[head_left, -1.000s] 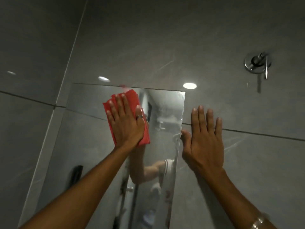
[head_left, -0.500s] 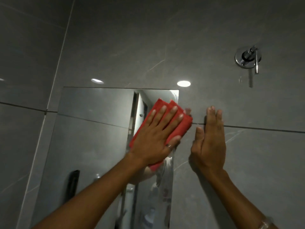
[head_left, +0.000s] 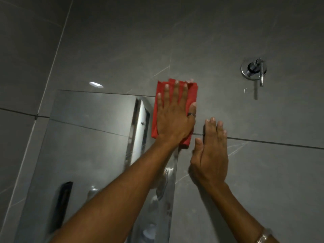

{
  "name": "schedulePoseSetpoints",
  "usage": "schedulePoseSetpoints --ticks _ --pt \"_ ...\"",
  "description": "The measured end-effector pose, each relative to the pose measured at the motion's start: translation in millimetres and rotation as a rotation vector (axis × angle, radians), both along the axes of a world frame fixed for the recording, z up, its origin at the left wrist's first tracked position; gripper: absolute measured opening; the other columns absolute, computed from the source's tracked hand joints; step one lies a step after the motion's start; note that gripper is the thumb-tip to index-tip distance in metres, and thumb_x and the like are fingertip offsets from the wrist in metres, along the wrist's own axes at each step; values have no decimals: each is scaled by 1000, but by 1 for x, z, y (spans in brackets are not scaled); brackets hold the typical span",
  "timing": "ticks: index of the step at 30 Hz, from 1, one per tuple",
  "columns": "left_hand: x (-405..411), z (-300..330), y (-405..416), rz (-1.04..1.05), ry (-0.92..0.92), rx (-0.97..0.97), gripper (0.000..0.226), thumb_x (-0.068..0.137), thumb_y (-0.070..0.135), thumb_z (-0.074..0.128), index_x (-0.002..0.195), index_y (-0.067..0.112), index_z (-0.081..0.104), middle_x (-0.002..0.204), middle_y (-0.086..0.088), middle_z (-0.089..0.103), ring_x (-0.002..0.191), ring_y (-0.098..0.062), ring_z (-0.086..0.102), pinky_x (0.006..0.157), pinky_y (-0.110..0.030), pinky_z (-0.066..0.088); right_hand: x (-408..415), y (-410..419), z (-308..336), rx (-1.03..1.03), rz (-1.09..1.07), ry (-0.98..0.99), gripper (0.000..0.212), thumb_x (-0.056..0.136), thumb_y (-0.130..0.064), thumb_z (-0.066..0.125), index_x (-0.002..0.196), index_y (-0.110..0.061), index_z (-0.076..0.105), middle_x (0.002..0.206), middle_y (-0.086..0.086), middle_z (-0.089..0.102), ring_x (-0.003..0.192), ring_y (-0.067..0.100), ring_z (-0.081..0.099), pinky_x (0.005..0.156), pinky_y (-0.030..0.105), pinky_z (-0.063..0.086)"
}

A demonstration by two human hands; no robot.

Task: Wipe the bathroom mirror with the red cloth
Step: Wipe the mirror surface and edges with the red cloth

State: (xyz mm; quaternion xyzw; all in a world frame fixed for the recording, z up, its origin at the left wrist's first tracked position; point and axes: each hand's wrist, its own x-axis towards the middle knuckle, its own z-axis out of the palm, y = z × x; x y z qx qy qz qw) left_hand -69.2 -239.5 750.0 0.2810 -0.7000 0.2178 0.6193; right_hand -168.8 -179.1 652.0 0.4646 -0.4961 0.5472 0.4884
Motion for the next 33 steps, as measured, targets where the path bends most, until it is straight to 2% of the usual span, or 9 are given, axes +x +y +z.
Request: schedulePoseSetpoints --ticks 4,9,11,14,17,20,23,28,33 --pt "1 -50 -6 -63 -13 -34 71 111 49 23 165 17 -10 174 -8 -17 161 -27 -17 131 -54 -3 0 2 0 24 31 5 64 105 -44 26 162 -14 22 170 5 22 160 17 9 129 44 17" --pt "5 -153 -7 -71 -29 -10 73 109 51 28 166 21 -6 176 -4 -8 162 -23 -10 131 -48 -7 2 4 -2 38 36 7 67 105 -49 23 161 -12 24 169 8 24 159 20 12 129 47 19" --pt "8 -165 -10 -10 -47 -14 72 109 53 25 166 19 -2 176 -6 -2 162 -23 -9 131 -47 -7 2 5 -3 46 10 13 68 105 -52 19 161 -12 24 169 8 24 158 21 12 129 48 19" --pt "13 -136 -8 4 -54 -54 72 108 55 17 165 21 -9 175 -4 -10 162 -21 -13 130 -45 -11 2 5 0 79 -39 38 72 105 -55 11 161 -12 23 170 9 22 159 22 12 129 47 16" --pt "17 -80 -6 -4 -86 -77 73 109 53 20 161 23 -21 173 -4 -20 161 -23 -18 131 -50 -8 1 4 7 139 -124 56 70 105 -56 7 163 -17 15 172 6 11 161 20 3 131 46 8" --pt "19 -25 -4 13 -76 -49 73 110 50 24 164 17 -11 174 -9 -14 161 -27 -14 130 -53 -6 -2 3 15 179 -200 105 67 106 -53 8 164 -19 13 173 6 5 161 21 -3 131 47 3" --pt "20 -5 -1 26 -32 -5 72 111 50 23 165 13 -5 175 -11 -10 162 -29 -11 130 -53 -4 -5 7 14 184 -242 135 68 105 -53 7 163 -18 14 173 9 6 160 24 -2 130 47 3" --pt "16 -61 -2 15 20 6 70 110 50 24 166 12 3 175 -12 -1 162 -31 -4 131 -54 -1 -9 9 -33 198 -239 198 64 106 -45 22 163 -14 19 172 13 10 160 29 3 130 47 1" --pt "12 -174 -5 20 7 -8 67 110 49 25 165 13 11 175 -13 9 162 -34 4 131 -53 4 -15 11 -98 254 -262 320 63 106 -36 36 162 -10 23 170 16 16 159 32 10 130 51 0"
